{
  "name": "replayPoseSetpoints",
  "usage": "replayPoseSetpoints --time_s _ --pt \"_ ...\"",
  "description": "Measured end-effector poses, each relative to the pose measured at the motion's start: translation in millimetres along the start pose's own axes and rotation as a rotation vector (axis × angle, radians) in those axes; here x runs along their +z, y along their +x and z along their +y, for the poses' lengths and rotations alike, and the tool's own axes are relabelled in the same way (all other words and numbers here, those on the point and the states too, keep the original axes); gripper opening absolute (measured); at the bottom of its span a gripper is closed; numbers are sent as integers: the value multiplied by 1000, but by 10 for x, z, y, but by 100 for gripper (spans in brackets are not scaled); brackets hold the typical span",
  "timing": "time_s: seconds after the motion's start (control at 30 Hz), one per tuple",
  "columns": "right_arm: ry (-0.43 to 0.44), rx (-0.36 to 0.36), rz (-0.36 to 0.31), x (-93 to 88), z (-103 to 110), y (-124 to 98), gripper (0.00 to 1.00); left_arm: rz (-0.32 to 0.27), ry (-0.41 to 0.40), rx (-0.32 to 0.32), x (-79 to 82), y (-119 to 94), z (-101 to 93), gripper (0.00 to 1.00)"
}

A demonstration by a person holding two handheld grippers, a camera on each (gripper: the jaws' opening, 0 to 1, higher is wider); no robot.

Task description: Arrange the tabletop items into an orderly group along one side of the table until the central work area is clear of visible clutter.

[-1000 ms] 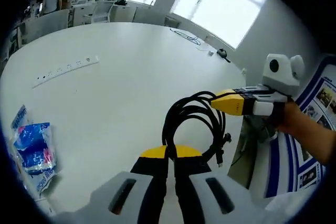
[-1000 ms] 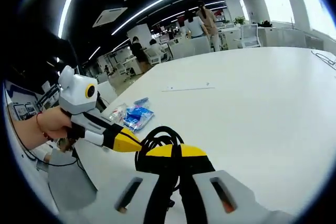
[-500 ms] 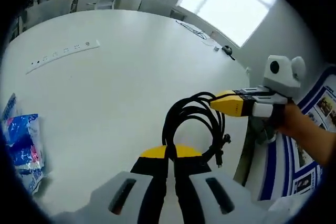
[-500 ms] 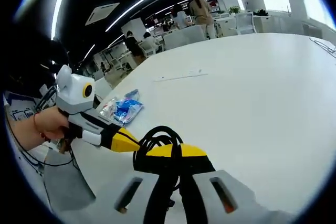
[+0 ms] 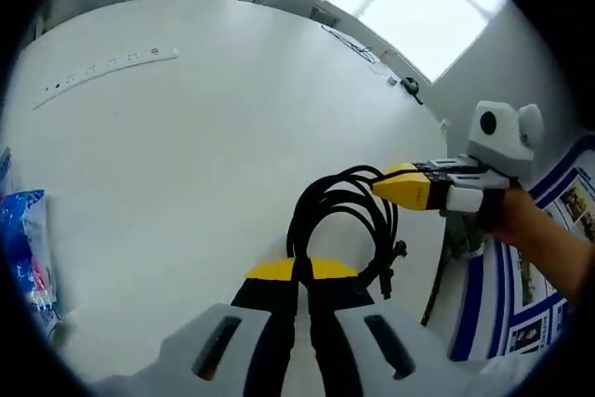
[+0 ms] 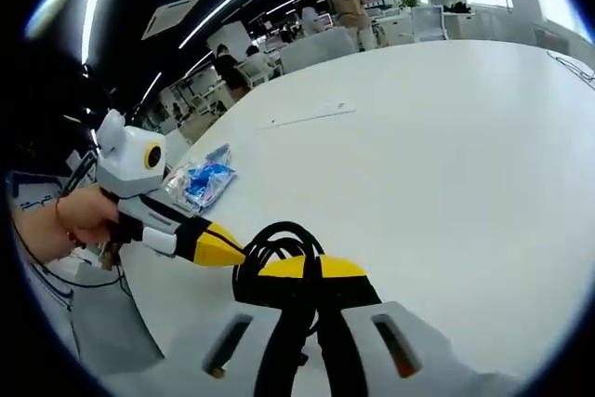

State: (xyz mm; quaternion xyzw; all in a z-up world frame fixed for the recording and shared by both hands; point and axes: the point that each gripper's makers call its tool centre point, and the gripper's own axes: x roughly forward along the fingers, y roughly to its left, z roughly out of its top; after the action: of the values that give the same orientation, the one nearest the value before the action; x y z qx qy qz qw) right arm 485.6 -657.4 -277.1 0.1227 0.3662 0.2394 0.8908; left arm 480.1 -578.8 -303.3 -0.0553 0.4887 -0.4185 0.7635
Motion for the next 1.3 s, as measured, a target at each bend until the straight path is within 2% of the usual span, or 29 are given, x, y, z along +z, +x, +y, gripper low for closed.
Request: replayPoseSetpoints --time_s 0.6,0.8,1.3 --pt "31 -55 45 -212 -250 208 0 17 -47 6 -50 212 133 0" --pt "-7 -85 65 -261 -322 235 0 9 -44 12 -41 251 145 1" --pt "-45 -115 58 -250 -350 279 1 -4 -32 21 -41 269 187 3"
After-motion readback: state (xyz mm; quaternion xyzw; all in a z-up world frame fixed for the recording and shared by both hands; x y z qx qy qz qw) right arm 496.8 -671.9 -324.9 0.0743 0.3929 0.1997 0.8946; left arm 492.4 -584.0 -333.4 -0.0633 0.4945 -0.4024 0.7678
